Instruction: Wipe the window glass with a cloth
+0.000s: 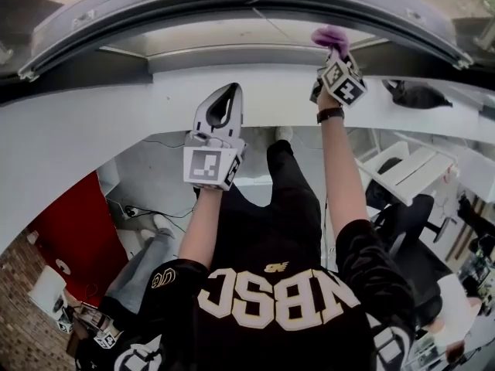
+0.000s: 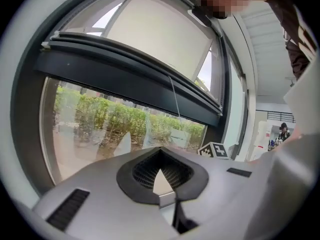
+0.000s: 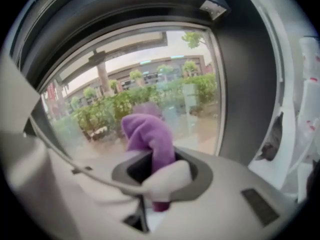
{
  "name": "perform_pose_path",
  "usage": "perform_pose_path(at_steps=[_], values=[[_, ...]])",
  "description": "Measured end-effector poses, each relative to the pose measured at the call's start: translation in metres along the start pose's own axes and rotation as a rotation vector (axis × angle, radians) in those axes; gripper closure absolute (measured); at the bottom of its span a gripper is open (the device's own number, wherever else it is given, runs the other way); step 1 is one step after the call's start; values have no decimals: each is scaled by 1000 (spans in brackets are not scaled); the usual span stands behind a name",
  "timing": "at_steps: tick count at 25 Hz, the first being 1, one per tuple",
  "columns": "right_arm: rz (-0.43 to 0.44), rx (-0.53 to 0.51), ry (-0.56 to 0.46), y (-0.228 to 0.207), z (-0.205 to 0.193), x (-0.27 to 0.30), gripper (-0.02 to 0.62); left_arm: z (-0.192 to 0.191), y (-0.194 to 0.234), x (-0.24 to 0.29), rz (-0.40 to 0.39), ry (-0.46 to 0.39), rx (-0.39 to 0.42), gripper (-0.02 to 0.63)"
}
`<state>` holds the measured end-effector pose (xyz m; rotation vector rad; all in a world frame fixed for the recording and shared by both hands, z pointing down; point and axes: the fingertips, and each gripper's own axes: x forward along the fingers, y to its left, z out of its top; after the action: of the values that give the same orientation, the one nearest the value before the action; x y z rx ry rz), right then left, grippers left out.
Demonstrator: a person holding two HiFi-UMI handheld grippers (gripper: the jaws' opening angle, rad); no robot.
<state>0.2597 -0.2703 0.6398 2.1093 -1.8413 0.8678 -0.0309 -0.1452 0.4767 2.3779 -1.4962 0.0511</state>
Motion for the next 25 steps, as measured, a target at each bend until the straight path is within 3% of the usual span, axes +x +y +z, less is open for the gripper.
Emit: perform_pose_path(at_steps=[4, 16, 19, 22, 25], values=[[153, -60, 92, 85, -62, 7, 529, -4, 54, -33, 103, 8, -15, 586], [603, -242, 269, 411, -245, -32, 529, -2, 197, -166, 356, -17, -18, 586], [707, -255, 245, 484, -256, -43, 529, 7, 217, -189, 391, -31, -19, 586], [819, -253, 158, 549, -235, -49, 529, 16, 233, -199, 412, -36, -11, 586], [870, -285, 101, 582, -215, -44, 529, 15, 244, -197, 414, -23, 6, 586]])
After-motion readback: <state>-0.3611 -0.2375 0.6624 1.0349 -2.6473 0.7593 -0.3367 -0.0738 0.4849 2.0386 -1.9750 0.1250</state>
